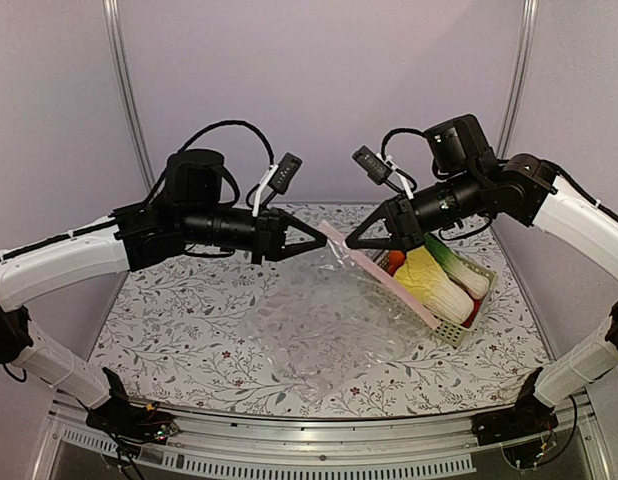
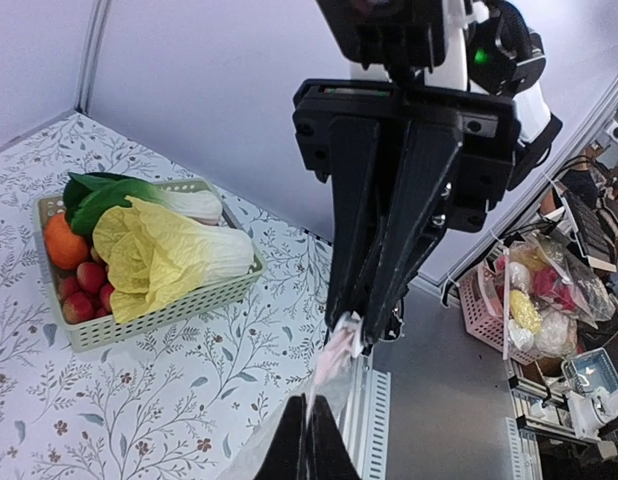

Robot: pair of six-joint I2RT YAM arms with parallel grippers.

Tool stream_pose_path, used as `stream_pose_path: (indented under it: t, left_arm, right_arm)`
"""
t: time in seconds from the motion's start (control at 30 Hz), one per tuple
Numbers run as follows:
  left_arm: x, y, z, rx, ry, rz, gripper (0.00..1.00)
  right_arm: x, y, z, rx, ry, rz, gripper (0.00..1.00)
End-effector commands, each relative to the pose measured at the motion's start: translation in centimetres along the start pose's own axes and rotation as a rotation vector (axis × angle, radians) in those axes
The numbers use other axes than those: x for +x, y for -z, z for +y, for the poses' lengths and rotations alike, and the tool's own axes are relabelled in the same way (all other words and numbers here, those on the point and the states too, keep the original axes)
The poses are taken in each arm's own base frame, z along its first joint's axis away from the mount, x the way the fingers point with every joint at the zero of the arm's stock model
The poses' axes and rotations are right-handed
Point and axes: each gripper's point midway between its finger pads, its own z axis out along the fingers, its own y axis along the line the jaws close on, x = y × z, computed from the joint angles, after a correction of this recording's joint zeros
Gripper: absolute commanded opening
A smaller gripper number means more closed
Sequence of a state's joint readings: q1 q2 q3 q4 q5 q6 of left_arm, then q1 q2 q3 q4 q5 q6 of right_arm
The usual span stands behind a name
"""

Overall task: Place the food in the zip-top bag and seal the zipper
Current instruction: Unzip the zipper from the zipper food storage bag.

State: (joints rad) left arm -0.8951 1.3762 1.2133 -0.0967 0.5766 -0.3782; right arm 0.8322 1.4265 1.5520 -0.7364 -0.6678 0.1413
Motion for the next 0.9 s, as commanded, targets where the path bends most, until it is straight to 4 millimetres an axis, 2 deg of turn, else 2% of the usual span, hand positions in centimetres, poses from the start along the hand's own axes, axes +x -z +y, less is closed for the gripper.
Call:
stream_pose_path:
  t: [0.0, 0.63, 0.87]
  left_arm:
    - [-0.6, 1.5, 1.9, -0.093, 0.019, -0.034, 0.00]
    - [-0.7, 3.8, 6.0, -0.233, 0.091, -0.088, 0.00]
    - [-0.8, 5.3, 7.6, -0.297, 0.114, -0.115, 0.00]
  right_arm:
    - [1.1, 0.4, 0.2, 0.015, -0.015, 0.024, 0.00]
    - [1.5, 0.4, -0.1, 0.025, -0.024, 0.030, 0.00]
    - [1.7, 0.3, -0.2, 0.027, -0.029, 0.034, 0.00]
